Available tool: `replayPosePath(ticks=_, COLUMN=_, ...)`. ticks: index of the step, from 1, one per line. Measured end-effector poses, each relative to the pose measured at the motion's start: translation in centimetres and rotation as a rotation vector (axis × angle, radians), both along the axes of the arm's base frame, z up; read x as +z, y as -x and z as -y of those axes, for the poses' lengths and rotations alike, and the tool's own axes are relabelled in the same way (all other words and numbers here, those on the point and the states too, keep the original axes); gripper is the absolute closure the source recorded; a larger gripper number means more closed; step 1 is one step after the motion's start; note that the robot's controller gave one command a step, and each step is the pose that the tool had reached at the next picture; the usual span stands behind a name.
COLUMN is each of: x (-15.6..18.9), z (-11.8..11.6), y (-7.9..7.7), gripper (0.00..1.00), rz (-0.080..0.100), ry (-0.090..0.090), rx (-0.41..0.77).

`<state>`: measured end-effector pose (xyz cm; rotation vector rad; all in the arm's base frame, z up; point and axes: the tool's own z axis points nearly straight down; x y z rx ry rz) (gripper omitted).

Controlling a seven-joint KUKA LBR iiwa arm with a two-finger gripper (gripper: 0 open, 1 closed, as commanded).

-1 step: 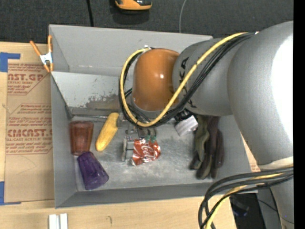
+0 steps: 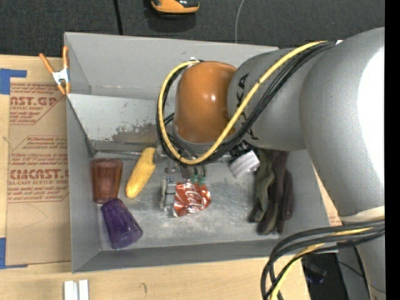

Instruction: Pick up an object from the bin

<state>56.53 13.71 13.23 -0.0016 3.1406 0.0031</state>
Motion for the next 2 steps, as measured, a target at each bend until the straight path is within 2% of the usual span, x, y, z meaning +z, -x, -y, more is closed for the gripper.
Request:
replayPosePath(ticks=1, x=-5.4, z=6.9, y=1.3, gripper=0.0, rz=0.003, ry=0.001, rx=0.021)
replayPosePath(ticks=2, x=-4.1, z=8.7, y=2.4, gripper=0.0, rz=-0.004, ry=0.003, rx=0.052)
